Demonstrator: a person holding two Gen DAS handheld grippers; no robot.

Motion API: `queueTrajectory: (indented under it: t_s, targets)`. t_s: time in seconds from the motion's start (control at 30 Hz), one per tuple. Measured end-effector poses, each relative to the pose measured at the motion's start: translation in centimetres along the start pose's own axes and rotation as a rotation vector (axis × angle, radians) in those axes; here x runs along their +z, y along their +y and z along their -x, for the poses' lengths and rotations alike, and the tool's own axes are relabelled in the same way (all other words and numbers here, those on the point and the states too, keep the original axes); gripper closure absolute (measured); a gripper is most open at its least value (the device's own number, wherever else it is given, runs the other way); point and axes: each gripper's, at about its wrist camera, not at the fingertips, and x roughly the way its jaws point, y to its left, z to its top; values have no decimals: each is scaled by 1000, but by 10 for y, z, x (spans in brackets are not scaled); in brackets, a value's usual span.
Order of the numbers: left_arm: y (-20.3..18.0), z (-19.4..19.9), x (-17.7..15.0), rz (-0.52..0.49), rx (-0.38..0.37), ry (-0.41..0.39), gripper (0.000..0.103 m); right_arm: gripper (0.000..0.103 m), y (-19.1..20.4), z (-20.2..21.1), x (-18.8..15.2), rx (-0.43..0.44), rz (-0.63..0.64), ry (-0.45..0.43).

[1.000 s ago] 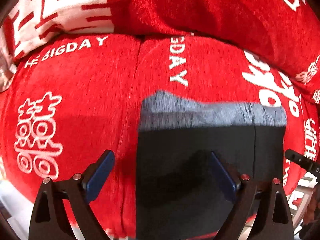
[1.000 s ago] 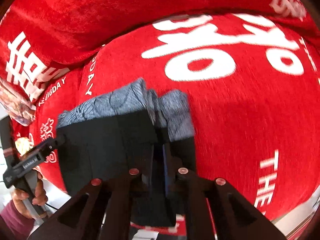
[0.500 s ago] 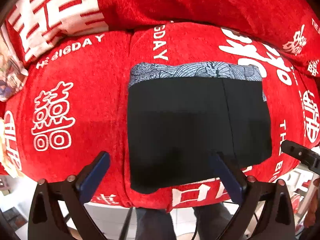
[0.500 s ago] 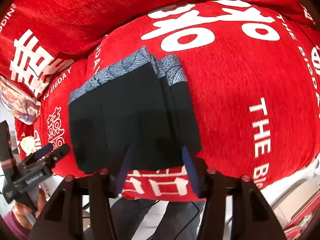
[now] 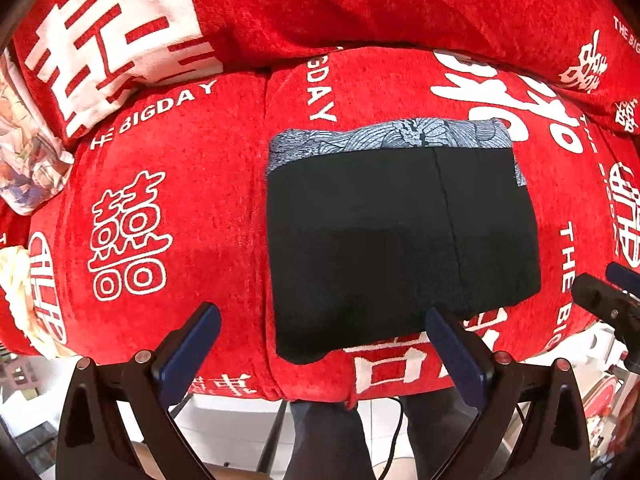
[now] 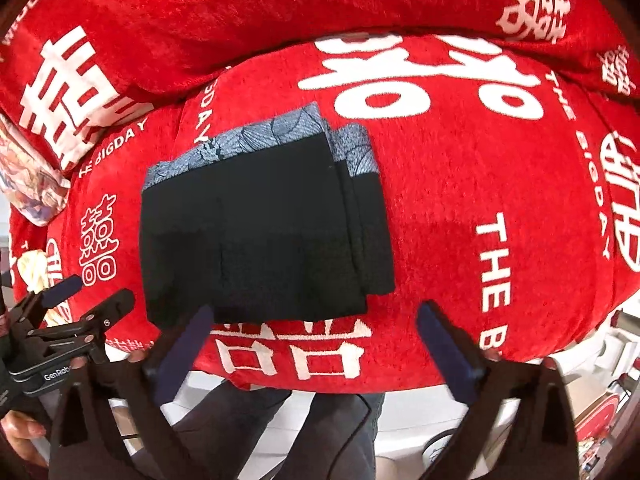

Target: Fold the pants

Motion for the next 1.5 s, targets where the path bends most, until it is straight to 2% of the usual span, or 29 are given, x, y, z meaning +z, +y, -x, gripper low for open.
queueTrajectory:
  t_s: [0.17,0.57,1.5]
  targets:
    - [2,8,-2,6,13,-25,0,0,5,7,0,-41,19,-26]
    - [2,21,-5,13,28,-55,0,0,20,12,-3,-90,67,32]
    - [-4,24,-7,4,50,-54,0,0,24,19,-1,-187,99,12]
